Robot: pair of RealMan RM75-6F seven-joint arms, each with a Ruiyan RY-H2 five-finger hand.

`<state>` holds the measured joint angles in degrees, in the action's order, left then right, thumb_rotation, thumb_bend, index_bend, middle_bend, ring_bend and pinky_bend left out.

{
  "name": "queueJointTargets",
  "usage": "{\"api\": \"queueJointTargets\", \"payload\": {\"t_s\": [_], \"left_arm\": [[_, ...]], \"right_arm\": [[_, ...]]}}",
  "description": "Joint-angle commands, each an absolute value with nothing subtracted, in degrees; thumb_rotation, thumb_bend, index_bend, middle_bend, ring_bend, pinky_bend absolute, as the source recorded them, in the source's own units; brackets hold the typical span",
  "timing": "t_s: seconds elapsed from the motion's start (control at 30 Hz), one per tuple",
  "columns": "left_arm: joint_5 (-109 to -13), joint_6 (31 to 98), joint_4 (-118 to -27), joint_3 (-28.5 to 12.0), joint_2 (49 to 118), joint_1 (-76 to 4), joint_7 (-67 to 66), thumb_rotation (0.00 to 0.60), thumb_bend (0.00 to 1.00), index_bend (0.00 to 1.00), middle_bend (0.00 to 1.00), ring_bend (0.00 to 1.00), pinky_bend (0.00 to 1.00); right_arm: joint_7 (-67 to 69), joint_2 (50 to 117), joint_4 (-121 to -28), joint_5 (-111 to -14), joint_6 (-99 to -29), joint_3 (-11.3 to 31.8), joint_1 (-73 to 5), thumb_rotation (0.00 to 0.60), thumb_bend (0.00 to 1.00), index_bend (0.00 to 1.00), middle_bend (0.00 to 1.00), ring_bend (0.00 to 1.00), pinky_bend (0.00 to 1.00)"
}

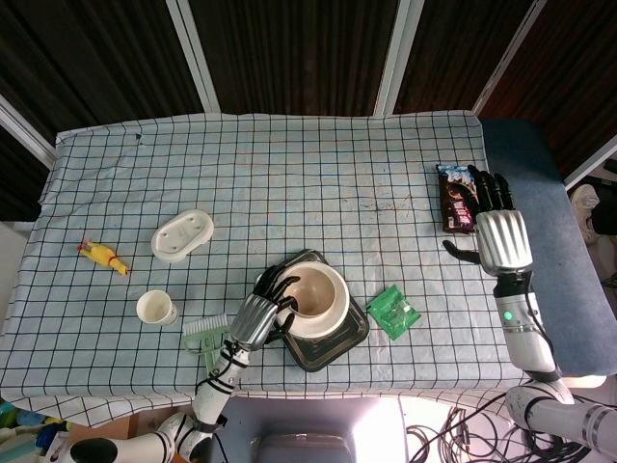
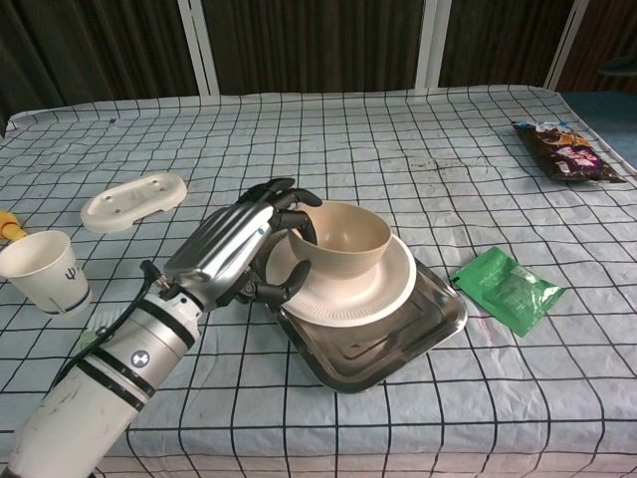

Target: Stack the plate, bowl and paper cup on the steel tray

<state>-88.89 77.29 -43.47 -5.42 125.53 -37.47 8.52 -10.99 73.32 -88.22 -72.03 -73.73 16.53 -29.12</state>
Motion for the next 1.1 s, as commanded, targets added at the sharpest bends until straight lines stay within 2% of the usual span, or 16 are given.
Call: {"api": "queueJointTargets", "payload": {"t_s": [0.03, 0.17, 0.23, 0.33, 0.4, 0.43, 0.7, 0.77, 0.9, 0.97, 1.1], "left_arm": [[-88.77, 76.46, -40.79, -6.02, 127.47, -38.17, 9.89, 0.6, 0.51, 0.65, 0.18, 0.0, 0.0], [-88.41, 75.42, -38.58, -6.12, 128.64, -38.26, 10.45, 0.6, 0.5, 0.6, 0.17, 0.0, 0.0], [-88.71, 74.69, -37.8, -5.54, 128.45, -38.33, 9.91, 0.6, 0.46, 0.47, 0.13, 0.0, 0.0], [-89.12, 74.71, -37.77, -5.12, 127.88, -38.24, 9.2, 0.6, 0.4, 0.13, 0.06, 0.0, 0.0], [-89.51, 75.37, -38.57, -4.82, 127.2, -37.94, 9.25, 0.6, 0.4, 0.02, 0.04, 0.0, 0.0], [-89.8, 75.92, -39.22, -4.55, 126.72, -37.66, 9.17, 0.6, 0.4, 0.0, 0.03, 0.0, 0.0], [-91.74, 79.25, -47.34, -2.32, 121.35, -35.16, 4.09, 0.6, 0.35, 0.0, 0.0, 0.0, 0.0], [-93.13, 82.25, -52.88, -0.53, 116.07, -32.88, -0.92, 0.6, 0.34, 0.0, 0.0, 0.0, 0.0], [-93.54, 88.04, -63.03, -0.16, 107.05, -28.64, -8.64, 0.6, 0.34, 0.01, 0.0, 0.0, 0.0], [-93.03, 90.35, -65.64, -0.25, 103.96, -26.5, -11.1, 0.6, 0.34, 0.07, 0.0, 0.0, 0.0], [-91.82, 94.54, -67.56, 0.0, 99.25, -21.92, -14.58, 0.6, 0.39, 0.29, 0.0, 0.0, 0.0]], "right_arm": [[-10.95, 73.46, -87.96, -71.86, -73.48, 16.48, -29.19, 0.6, 0.05, 0.19, 0.0, 0.0, 0.0], [-11.03, 73.52, -87.65, -71.88, -73.3, 16.33, -29.23, 0.6, 0.05, 0.19, 0.0, 0.0, 0.0], [-11.0, 73.5, -87.62, -71.89, -73.32, 16.3, -29.19, 0.6, 0.05, 0.19, 0.0, 0.0, 0.0], [-10.83, 73.38, -87.65, -71.95, -73.45, 16.3, -29.08, 0.6, 0.05, 0.19, 0.0, 0.0, 0.0], [-10.75, 73.27, -87.7, -72.02, -73.59, 16.31, -29.0, 0.6, 0.05, 0.19, 0.0, 0.0, 0.0], [-10.67, 73.21, -87.74, -72.04, -73.68, 16.33, -28.94, 0.6, 0.05, 0.19, 0.0, 0.0, 0.0], [-10.68, 72.97, -88.3, -72.2, -73.92, 16.3, -28.77, 0.6, 0.05, 0.19, 0.0, 0.0, 0.0], [-10.7, 72.97, -88.82, -72.56, -74.04, 16.0, -28.64, 0.6, 0.05, 0.19, 0.0, 0.0, 0.0], [-10.87, 72.86, -89.39, -73.83, -74.74, 15.35, -28.28, 0.6, 0.05, 0.19, 0.0, 0.0, 0.0], [-10.65, 72.77, -89.71, -74.43, -75.05, 15.09, -28.09, 0.6, 0.05, 0.19, 0.0, 0.0, 0.0], [-10.63, 72.64, -90.22, -75.77, -75.6, 14.48, -27.8, 0.6, 0.05, 0.19, 0.0, 0.0, 0.0]]}}
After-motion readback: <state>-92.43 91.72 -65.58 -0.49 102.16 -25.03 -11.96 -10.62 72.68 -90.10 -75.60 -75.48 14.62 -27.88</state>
